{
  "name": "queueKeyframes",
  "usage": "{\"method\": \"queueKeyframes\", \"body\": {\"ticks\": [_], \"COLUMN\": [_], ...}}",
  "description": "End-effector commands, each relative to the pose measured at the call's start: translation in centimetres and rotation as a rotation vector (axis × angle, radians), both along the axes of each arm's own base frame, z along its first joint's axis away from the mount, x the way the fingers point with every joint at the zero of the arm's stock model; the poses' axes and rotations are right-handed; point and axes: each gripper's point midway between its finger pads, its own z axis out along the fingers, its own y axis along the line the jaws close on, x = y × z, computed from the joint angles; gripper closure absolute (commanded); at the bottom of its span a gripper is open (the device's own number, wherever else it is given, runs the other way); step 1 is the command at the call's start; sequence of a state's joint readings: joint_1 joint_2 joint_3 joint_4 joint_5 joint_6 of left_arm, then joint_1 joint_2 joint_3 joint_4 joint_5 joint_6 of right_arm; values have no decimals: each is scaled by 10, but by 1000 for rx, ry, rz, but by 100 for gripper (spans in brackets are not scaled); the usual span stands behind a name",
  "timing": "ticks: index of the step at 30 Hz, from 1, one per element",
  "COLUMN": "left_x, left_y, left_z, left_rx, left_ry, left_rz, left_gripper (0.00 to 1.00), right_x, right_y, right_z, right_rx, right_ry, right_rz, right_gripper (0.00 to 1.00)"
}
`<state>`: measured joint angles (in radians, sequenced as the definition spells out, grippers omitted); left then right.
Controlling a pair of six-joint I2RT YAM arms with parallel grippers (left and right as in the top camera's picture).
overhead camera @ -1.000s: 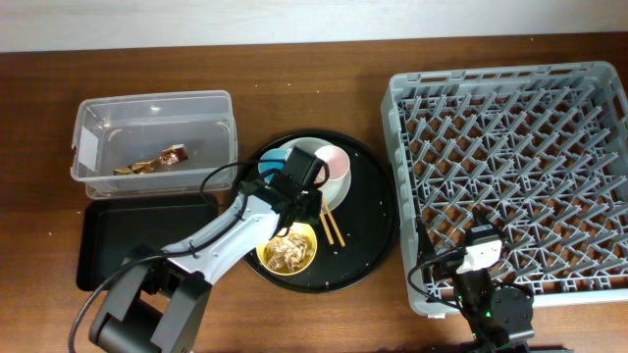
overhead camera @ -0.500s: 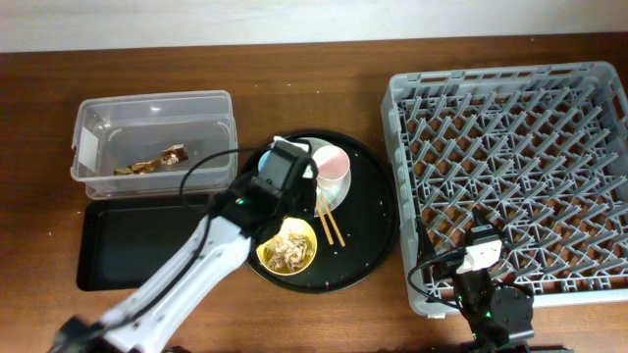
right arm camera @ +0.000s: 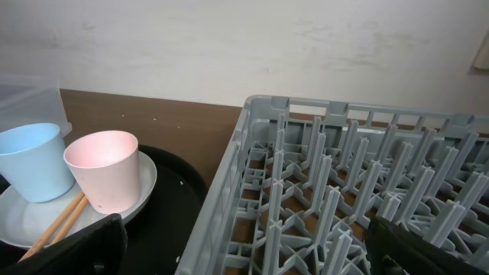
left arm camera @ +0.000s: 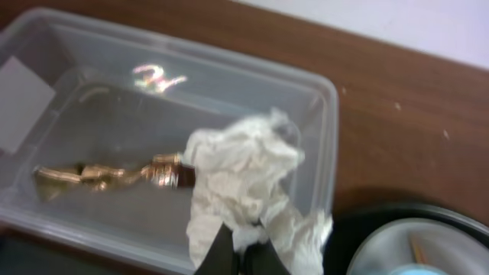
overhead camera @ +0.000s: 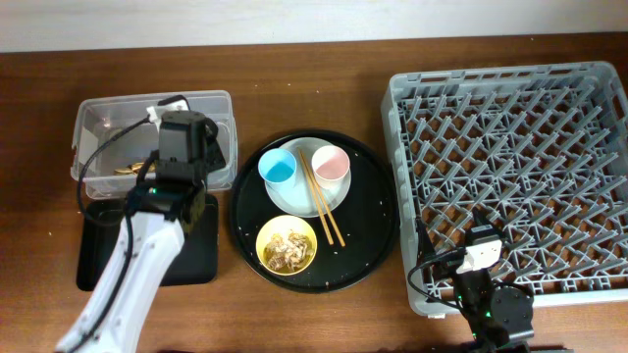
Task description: Sort waste into correct bins and load items into the dishwasher rack
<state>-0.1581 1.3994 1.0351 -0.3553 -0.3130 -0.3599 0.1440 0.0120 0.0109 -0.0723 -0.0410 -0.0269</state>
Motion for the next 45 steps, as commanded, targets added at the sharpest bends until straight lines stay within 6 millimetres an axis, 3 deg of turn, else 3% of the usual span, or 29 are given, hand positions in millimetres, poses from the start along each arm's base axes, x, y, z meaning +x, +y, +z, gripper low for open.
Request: {"method": "queueKeyframes", "body": {"ticks": [1, 4, 7, 10, 12, 14, 15, 17, 20, 22, 25, 29, 33, 36, 40, 45], "left_x": [19, 27, 26, 26, 27, 23, 14, -11, -74, -114, -170, -205, -217, -221, -213, -201], "left_y": [8, 8, 8, 8, 8, -1, -17, -51, -105, -125, -155, -192, -218, -226, -215, -203], "left_z": [-33, -46, -49, -49, -41, -29, -21, -3, 10, 0, -33, -55, -77, -98, -124, -127], "left_rx": [-15, -13, -5, -5, -7, -28, -68, -147, -235, -241, -205, -167, -131, -101, 3, 88], "left_ry": [38, 49, 61, 61, 40, 29, 34, 50, 155, 271, 488, 588, 646, 705, 746, 705], "left_rz": [8, 10, 4, 4, 3, -28, -89, -222, -433, -493, -590, -701, -762, -764, -706, -658], "left_gripper": [99, 98, 78, 28, 28, 39, 45, 46, 51, 57, 59, 59, 64, 64, 65, 67], "right_x": [0, 0, 0, 0, 0, 0, 0, 0, 0, 0, 0, 0, 0, 0, 0, 0], "right_y": [0, 0, 0, 0, 0, 0, 0, 0, 0, 0, 0, 0, 0, 0, 0, 0], "right_z": [-3, -3, -3, -3, -3, -3, -3, -3, -3, -3, -3, -3, -3, -3, -3, -3], "right_rx": [-1, -1, -1, -1, -1, -1, -1, -1, 0, -1, -1, -1, -1, -1, -1, -1], "right_ry": [6, 6, 6, 6, 6, 6, 6, 6, 6, 6, 6, 6, 6, 6, 6, 6], "right_rz": [-2, -2, -2, -2, -2, -2, -2, -2, -2, -2, -2, -2, -2, -2, -2, -2], "right_gripper": [2, 2, 2, 2, 2, 2, 2, 2, 2, 1, 2, 2, 2, 2, 2, 2]}}
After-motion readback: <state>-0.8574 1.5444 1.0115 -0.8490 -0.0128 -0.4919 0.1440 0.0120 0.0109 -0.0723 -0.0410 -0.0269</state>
